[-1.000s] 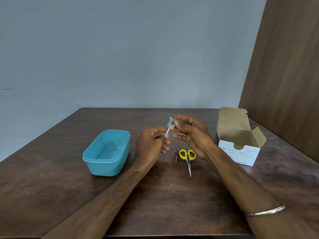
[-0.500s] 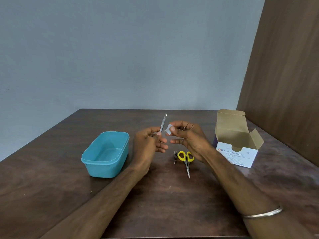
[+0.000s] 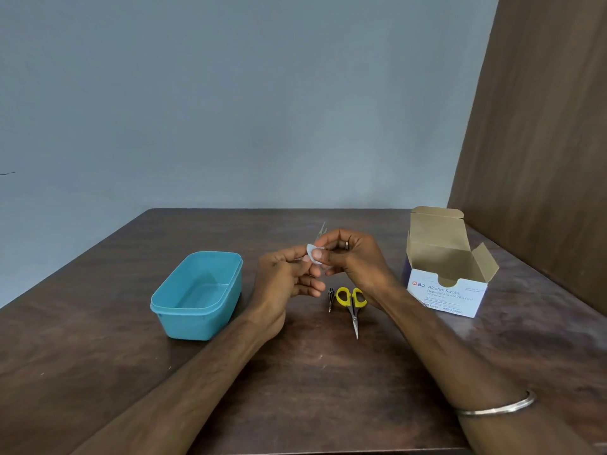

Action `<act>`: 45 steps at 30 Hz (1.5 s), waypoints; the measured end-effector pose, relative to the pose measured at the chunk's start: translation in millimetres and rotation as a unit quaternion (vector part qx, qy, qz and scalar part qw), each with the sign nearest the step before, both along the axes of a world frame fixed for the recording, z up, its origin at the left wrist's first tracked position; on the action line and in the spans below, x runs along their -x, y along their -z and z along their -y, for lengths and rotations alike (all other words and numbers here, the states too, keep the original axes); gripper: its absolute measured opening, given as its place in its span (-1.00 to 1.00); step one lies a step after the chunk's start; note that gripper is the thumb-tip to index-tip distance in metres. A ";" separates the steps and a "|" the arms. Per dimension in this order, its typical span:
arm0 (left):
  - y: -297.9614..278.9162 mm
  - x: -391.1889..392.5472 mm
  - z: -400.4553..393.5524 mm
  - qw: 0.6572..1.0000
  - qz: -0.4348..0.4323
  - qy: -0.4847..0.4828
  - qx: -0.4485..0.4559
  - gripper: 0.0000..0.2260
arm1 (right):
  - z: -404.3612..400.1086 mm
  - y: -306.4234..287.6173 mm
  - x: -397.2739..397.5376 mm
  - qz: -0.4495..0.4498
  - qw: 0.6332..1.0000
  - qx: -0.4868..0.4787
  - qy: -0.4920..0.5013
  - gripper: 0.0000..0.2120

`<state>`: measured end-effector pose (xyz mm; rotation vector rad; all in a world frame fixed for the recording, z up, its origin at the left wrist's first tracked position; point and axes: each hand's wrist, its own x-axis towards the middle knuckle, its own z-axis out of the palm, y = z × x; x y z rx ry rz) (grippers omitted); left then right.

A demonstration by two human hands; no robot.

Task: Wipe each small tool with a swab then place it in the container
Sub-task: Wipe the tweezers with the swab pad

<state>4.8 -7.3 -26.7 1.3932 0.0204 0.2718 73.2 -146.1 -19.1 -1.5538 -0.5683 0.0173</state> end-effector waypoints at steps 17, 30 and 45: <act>2.6 -2.2 -5.5 0.999 -0.009 0.046 -0.007 -0.74 | 3.0 -0.8 -2.2 0.044 0.998 0.018 0.042 -0.89; -0.6 -1.0 -5.2 0.996 -0.004 0.059 -0.063 -0.74 | 13.2 -4.6 -9.6 0.003 0.990 -0.089 0.112 -0.89; 7.7 -5.3 -1.4 0.932 0.050 -0.058 -0.355 -0.73 | 9.2 -1.8 -11.1 -0.013 0.986 -0.100 0.135 -0.91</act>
